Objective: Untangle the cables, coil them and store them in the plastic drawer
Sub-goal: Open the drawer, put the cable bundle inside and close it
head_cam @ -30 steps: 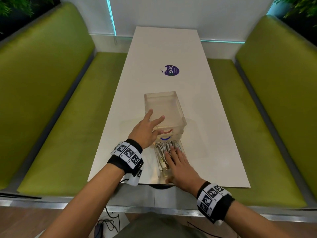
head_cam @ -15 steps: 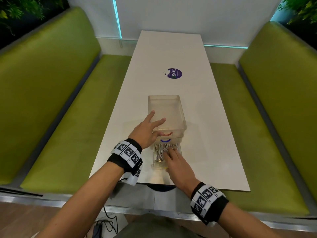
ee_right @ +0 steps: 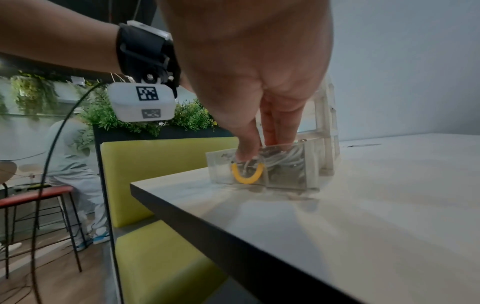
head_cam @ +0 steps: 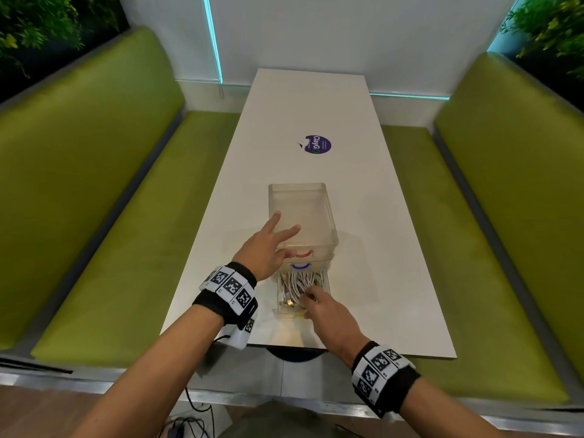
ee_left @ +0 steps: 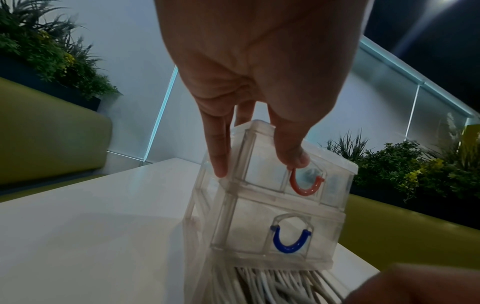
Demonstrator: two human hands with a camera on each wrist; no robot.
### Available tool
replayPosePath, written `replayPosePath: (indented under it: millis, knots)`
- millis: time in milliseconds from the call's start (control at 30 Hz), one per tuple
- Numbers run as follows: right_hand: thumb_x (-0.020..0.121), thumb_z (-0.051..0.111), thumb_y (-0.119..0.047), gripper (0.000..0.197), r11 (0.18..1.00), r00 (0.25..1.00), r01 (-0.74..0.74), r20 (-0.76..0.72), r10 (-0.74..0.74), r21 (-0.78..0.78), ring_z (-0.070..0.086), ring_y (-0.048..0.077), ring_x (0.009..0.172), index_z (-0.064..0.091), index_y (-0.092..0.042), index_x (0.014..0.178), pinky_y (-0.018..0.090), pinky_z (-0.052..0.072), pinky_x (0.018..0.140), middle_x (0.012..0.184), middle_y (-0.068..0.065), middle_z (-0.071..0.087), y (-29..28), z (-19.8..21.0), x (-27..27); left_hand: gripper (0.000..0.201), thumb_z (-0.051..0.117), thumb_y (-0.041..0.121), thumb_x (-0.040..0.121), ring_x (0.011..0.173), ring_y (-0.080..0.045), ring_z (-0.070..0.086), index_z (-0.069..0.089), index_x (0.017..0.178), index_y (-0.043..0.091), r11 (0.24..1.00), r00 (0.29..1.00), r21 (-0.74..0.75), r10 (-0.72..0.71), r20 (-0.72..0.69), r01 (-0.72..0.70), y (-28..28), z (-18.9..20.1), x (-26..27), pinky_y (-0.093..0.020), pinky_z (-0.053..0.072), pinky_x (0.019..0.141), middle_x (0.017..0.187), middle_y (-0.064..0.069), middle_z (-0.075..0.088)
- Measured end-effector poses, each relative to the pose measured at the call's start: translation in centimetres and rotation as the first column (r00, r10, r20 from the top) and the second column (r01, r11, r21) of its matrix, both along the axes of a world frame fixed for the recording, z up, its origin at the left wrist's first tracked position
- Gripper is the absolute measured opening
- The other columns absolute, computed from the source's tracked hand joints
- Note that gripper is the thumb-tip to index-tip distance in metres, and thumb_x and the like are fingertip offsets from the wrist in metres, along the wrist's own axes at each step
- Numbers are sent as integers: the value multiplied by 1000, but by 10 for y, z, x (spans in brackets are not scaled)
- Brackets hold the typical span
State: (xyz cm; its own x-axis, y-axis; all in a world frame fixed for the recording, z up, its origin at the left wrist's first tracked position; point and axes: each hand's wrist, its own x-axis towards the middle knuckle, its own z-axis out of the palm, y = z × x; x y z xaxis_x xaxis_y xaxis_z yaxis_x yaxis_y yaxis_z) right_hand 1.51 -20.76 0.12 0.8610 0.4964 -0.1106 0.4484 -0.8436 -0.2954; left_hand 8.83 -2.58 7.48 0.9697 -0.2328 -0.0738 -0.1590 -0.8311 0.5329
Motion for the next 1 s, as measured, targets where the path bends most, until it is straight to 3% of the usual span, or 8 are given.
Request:
replayPosePath:
  millis: [167, 333, 600, 700, 767, 833, 933, 1000]
  knots:
    - [95, 45, -10, 33, 997, 997, 74, 26, -74, 27, 53, 30, 114, 52, -9, 127, 41, 51, 81, 132, 7, 49, 6, 0, 24, 52, 58, 34, 92, 135, -29, 40, 40, 141, 35, 1000, 1000, -21, -18, 18, 18, 2, -2, 0, -38, 38, 106, 161, -3, 9]
    - [76, 68, -2, 27, 996, 991, 62, 116, -70, 66, 65, 29, 89, 68, -8, 102, 33, 53, 59, 105, 8, 66, 1, -2, 18, 52, 58, 35, 91, 134, -30, 42, 40, 140, 36, 1000, 1000, -24, -15, 25, 15, 2, -4, 0, -41, 40, 104, 161, -2, 8]
    - [73, 74, -5, 19, 979, 984, 119, 114, -139, 168, 66, 29, 80, 68, -9, 91, 32, 52, 52, 93, 6, 68, 8, -8, 19, 53, 58, 33, 91, 134, -28, 42, 40, 141, 35, 999, 1000, -36, -17, 23, 18, 4, -5, 0, -40, 40, 104, 161, -2, 9]
    - [83, 67, -17, 21, 884, 921, 382, -36, -387, 269, 55, 26, 95, 57, -9, 100, 31, 43, 71, 103, 6, 56, -5, -2, 13, 52, 59, 33, 92, 134, -28, 42, 40, 140, 35, 998, 1000, -53, -18, 23, 19, 5, -5, 0, -40, 40, 104, 161, -1, 8]
    - [76, 76, -19, 58, 783, 828, 558, -249, -503, 274, 48, 25, 114, 44, -8, 123, 31, 42, 87, 124, 7, 48, -21, -2, 21, 52, 58, 34, 92, 134, -28, 42, 41, 140, 35, 998, 999, -57, -21, 29, 23, 4, -6, 0, -40, 41, 104, 161, -1, 9]
    - [65, 81, -6, 89, 689, 798, 586, -453, -398, 427, 47, 15, 124, 32, -12, 139, 32, 44, 99, 137, 3, 43, -29, 3, 35, 52, 58, 34, 92, 133, -28, 43, 41, 140, 35, 998, 999, -58, -23, 31, 24, 4, -6, 0, -38, 41, 103, 161, -1, 9]
    - [67, 72, 15, 79, 573, 806, 555, -559, -193, 603, 59, -13, 95, 37, -22, 127, 8, 49, 72, 116, -9, 56, -25, -1, 50, 52, 58, 33, 92, 133, -28, 43, 41, 140, 35, 998, 999, -52, -32, 41, 34, 5, -7, 0, -38, 41, 103, 161, -1, 9]
    - [71, 77, 1, 67, 541, 819, 564, -506, -270, 624, 61, -3, 96, 40, -27, 120, 9, 49, 69, 113, -8, 60, -20, -8, 58, 51, 58, 33, 92, 133, -28, 43, 41, 140, 36, 998, 998, -55, -36, 49, 39, 6, -10, 1, -37, 41, 103, 161, -1, 9]
